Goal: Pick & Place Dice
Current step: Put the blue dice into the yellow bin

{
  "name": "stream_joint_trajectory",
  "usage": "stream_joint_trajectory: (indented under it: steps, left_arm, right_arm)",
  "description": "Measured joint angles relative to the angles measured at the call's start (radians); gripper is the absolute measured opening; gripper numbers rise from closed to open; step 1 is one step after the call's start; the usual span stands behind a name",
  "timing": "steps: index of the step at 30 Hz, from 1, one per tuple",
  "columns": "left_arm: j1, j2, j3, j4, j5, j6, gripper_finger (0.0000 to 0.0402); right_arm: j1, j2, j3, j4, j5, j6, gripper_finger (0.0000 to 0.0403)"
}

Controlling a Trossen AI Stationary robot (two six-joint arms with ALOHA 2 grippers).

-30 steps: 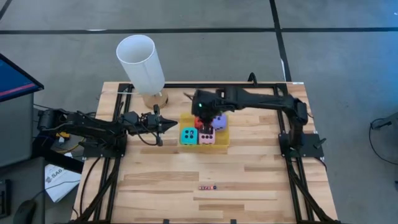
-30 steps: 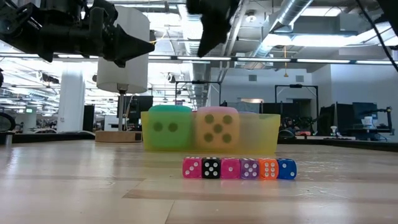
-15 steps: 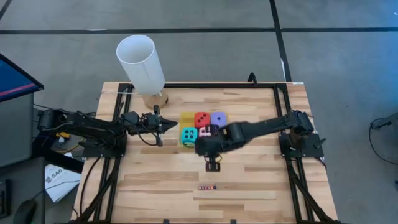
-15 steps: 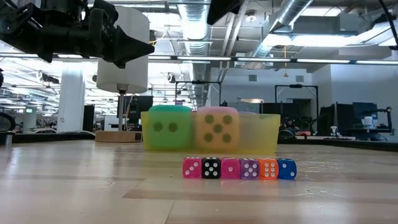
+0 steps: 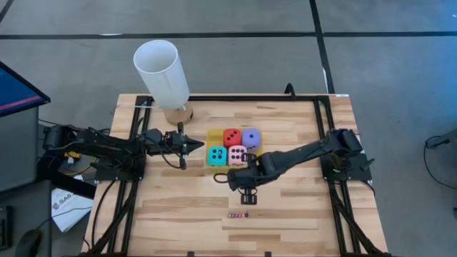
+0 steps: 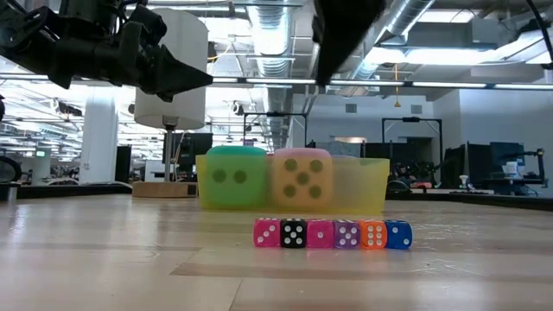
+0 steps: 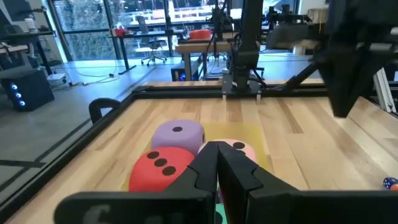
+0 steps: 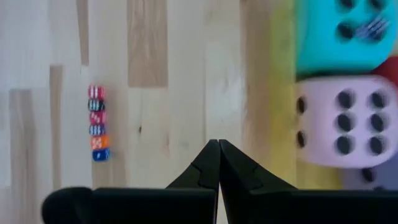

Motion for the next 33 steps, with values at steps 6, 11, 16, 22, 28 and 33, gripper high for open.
stream_joint_trajectory:
  steps: [6,11,16,22,28,33]
  left_arm:
    - [0.000,0.000,0.000,-0.033,0.000,0.000,0.0000]
    - [0.000,0.000,0.000,-0.031,0.000,0.000,0.0000]
    - [0.000,0.000,0.000,-0.019,0.000,-0.015,0.0000]
    - [0.000,0.000,0.000,-0.042,0.001,-0.078,0.0000]
    - [0.000,0.000,0.000,0.008,0.001,-0.078,0.0000]
    - [0.000,0.000,0.000,0.017,0.001,-0.078,0.0000]
  right_arm:
    - [-0.049,0.000,-0.027,0.015,-0.030,0.042,0.0000]
    - [-0.068,0.000,-0.027,0.050,-0.059,0.001,0.0000]
    - [-0.079,0.000,-0.027,0.049,-0.074,-0.042,0.0000]
    - [-0.097,0.000,-0.027,0.046,-0.128,-0.037,0.0000]
    - [-0.108,0.000,-0.026,0.042,-0.251,0.072,0.0000]
    - [-0.115,0.000,-0.026,0.042,-0.299,0.131,0.0000]
